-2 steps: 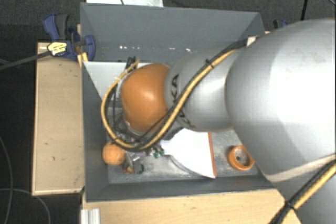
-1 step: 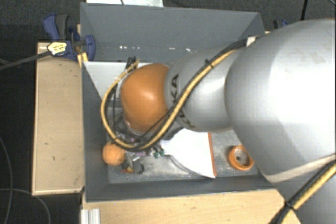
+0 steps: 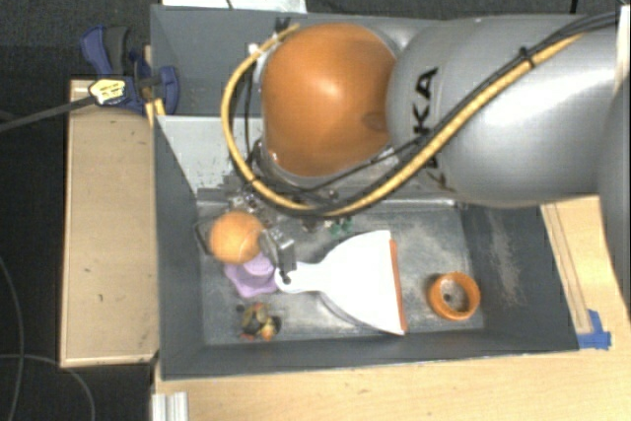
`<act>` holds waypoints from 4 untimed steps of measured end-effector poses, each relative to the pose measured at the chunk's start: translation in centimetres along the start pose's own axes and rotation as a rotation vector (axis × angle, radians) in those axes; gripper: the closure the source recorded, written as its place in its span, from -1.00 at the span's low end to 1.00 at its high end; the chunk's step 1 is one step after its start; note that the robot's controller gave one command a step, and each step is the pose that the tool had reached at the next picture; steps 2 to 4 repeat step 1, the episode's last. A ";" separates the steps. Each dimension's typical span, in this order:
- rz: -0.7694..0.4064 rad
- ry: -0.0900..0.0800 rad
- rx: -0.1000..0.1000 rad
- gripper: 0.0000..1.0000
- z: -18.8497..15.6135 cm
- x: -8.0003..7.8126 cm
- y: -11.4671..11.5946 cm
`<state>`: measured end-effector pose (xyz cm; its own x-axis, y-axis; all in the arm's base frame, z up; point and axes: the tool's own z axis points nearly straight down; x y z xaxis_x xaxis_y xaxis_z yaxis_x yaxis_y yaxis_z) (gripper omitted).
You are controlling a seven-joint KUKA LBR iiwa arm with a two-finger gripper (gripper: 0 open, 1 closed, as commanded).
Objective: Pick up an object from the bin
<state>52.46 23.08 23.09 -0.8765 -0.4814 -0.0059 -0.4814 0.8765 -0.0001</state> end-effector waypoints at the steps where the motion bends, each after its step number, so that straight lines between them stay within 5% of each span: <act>1: 0.000 0.002 0.000 1.00 0.1 0.1 0.0; 4: 0.000 0.002 0.000 1.00 0.1 0.1 0.0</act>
Offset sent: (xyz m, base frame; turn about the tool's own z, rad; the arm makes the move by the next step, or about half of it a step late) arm 0.0165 -0.0275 -0.0414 -0.3679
